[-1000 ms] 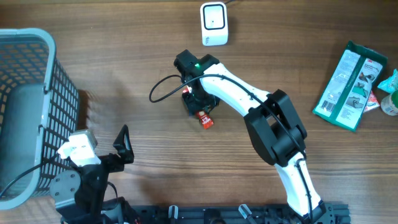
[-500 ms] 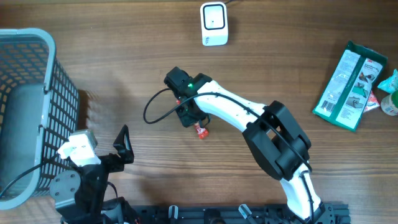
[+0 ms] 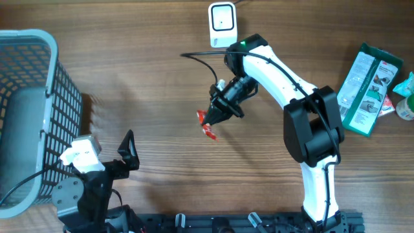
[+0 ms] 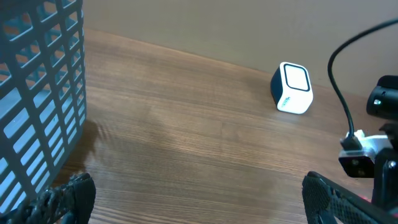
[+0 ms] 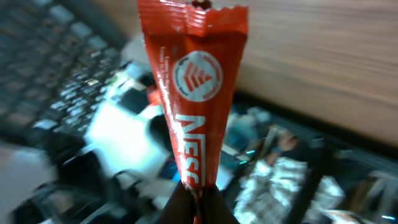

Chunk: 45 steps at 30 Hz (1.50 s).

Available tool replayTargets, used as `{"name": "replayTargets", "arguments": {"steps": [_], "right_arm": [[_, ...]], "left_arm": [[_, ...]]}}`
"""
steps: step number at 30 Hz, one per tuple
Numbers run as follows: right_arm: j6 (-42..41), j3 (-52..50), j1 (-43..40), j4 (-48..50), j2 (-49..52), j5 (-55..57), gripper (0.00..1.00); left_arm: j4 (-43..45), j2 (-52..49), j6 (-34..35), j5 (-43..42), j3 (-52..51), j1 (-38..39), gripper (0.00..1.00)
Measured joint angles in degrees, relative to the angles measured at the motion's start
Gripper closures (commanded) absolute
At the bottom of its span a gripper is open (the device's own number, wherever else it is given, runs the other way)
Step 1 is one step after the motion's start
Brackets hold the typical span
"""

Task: Scan the item barcode
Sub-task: 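Raise the Nescafe stick up to the scanner with right gripper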

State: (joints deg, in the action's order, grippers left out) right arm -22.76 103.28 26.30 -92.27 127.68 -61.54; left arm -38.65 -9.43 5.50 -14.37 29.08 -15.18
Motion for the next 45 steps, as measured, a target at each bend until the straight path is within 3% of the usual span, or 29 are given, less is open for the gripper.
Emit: {"name": "replayTargets", "arguments": {"steps": [6,12,13,16,22,23,27,29,33,38,45], "right_arm": [[0.59,-0.07,0.00,7.58,0.00,-23.91,0.96],[1.62,-0.04,0.02,14.23,0.00,-26.56,0.95],[1.84,-0.04,0.04,18.36,0.00,-18.47,0.96],[-8.11,-0.07,0.61,23.02,0.07,20.83,0.96],[-21.66,-0.28,0.35,41.77,-2.73,48.96,0.96],[-22.47,-0.20,0.02,49.09,-3.78,52.02,0.95],[-24.87,0.26,-2.80,63.08,-4.79,59.52,0.95],[-26.03,0.26,-3.82,76.17,-3.02,64.50,0.95],[-25.86,0.28,-4.39,89.05,1.92,70.69,0.95],[-21.92,8.96,-4.61,90.05,12.02,75.67,0.95],[-20.70,11.76,-5.27,87.41,12.48,78.58,0.95]], "left_arm": [[0.00,0.00,0.00,-0.02,0.00,0.00,0.00],[0.00,0.00,0.00,-0.02,0.00,0.00,0.00],[-0.02,0.00,0.00,-0.02,0.00,0.00,0.00],[0.00,0.00,0.00,-0.02,0.00,0.00,0.00],[0.00,0.00,0.00,0.00,0.00,0.00,0.00],[0.00,0.00,0.00,0.00,0.00,0.00,0.00],[0.00,0.00,0.00,0.00,0.00,0.00,0.00],[0.00,0.00,0.00,0.00,0.00,0.00,0.00],[0.00,0.00,0.00,0.00,0.00,0.00,0.00],[0.02,0.00,0.00,0.00,0.00,0.00,0.00],[0.00,0.00,0.00,0.00,0.00,0.00,0.00]]}}
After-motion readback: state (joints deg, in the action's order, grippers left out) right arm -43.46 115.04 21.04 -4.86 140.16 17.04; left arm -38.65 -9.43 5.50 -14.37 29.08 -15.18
